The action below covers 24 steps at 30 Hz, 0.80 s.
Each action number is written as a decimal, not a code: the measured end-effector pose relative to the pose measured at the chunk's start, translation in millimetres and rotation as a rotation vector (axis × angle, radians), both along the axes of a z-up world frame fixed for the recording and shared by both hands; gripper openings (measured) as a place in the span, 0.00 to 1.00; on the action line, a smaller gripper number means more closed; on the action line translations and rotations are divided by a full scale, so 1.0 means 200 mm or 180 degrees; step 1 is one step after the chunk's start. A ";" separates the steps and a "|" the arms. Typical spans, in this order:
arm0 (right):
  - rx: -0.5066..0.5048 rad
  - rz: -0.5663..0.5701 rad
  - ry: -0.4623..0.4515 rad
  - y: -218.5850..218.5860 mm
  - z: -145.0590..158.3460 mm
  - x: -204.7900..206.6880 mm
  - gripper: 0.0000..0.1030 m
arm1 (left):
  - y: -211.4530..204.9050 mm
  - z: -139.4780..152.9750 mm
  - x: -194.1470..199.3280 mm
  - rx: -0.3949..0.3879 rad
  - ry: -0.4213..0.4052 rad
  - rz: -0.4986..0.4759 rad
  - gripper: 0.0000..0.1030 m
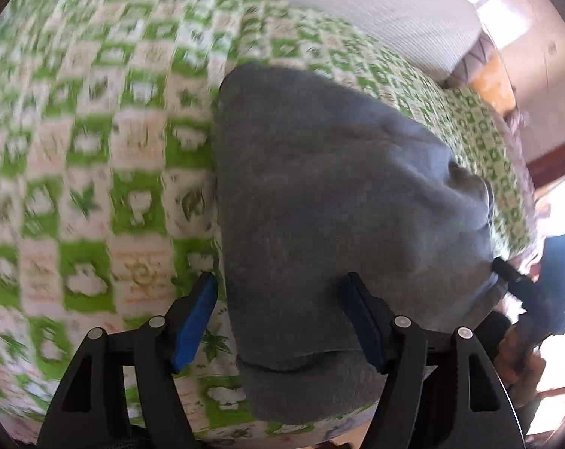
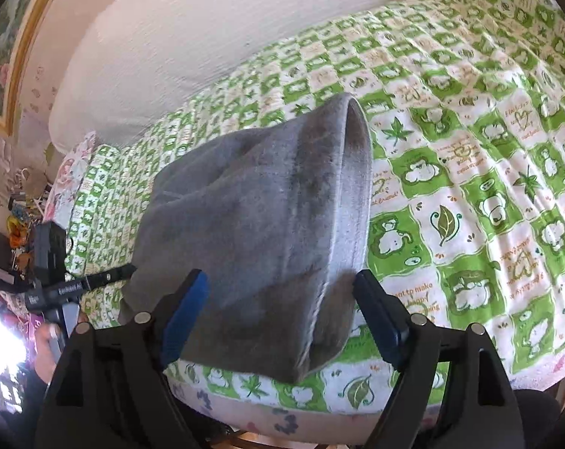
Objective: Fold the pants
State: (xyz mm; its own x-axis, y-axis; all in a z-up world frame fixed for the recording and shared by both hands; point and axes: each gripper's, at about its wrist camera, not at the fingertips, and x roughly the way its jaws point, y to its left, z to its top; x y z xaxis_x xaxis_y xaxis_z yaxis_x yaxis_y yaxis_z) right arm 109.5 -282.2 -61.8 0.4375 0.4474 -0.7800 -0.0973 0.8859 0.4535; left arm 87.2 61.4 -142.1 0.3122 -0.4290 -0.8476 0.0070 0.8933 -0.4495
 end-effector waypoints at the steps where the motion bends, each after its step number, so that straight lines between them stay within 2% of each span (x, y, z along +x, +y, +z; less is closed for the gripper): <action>1: -0.0010 -0.0028 0.0044 0.00 -0.02 0.02 0.80 | -0.01 -0.02 0.00 -0.0062 0.0031 0.0016 0.68; 5: 0.0180 -0.0053 0.0202 -0.01 -0.11 0.06 0.80 | -0.04 -0.07 0.00 -0.0182 0.0081 0.0146 0.71; 7: 0.0255 -0.0005 0.0187 0.00 -0.12 0.07 0.80 | -0.03 -0.09 -0.02 -0.0354 0.0120 0.0237 0.71; 9: 0.0253 0.0101 0.0134 0.03 -0.12 0.07 0.68 | 0.00 -0.12 -0.04 -0.0525 0.0150 0.0274 0.69; 10: 0.0236 0.0125 0.0131 0.04 -0.12 0.07 0.61 | 0.00 -0.11 -0.04 -0.0529 0.0115 0.0258 0.66; 12: 0.0189 0.0185 0.0116 0.07 -0.11 0.09 0.53 | -0.04 -0.05 -0.04 -0.0410 0.0011 0.0159 0.47; 14: 0.0112 0.0234 0.0013 0.10 -0.07 0.10 0.44 | -0.08 0.04 -0.02 -0.0281 -0.0131 0.0072 0.36; 16: 0.0019 0.0246 -0.0170 0.11 0.00 0.11 0.42 | -0.12 0.13 -0.01 -0.0224 -0.0269 0.0014 0.34; 18: 0.0005 0.0189 -0.0182 0.09 0.03 0.14 0.43 | -0.13 0.14 0.00 -0.0165 -0.0250 -0.0009 0.35; 20: 0.0052 0.0156 0.0015 0.06 -0.01 0.17 0.61 | -0.16 0.09 -0.01 -0.0085 -0.0154 0.0002 0.39; 21: 0.0025 0.0145 0.0163 0.05 -0.05 0.19 0.65 | -0.16 0.06 -0.02 -0.0060 -0.0128 0.0020 0.44; 22: 0.0002 0.0128 0.0236 0.03 -0.07 0.19 0.67 | -0.15 0.04 -0.05 -0.0068 -0.0113 0.0052 0.46; 24: -0.0007 0.0133 0.0185 0.01 -0.05 0.16 0.67 | -0.11 0.02 -0.10 -0.0191 -0.0086 0.0172 0.53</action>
State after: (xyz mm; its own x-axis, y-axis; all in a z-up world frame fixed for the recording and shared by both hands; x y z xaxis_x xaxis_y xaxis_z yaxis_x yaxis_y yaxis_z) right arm 140.9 -280.3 -71.1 0.3724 0.4627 -0.8045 -0.1078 0.8826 0.4577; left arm 68.1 38.7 -138.9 0.3588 -0.4605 -0.8119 -0.0277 0.8642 -0.5024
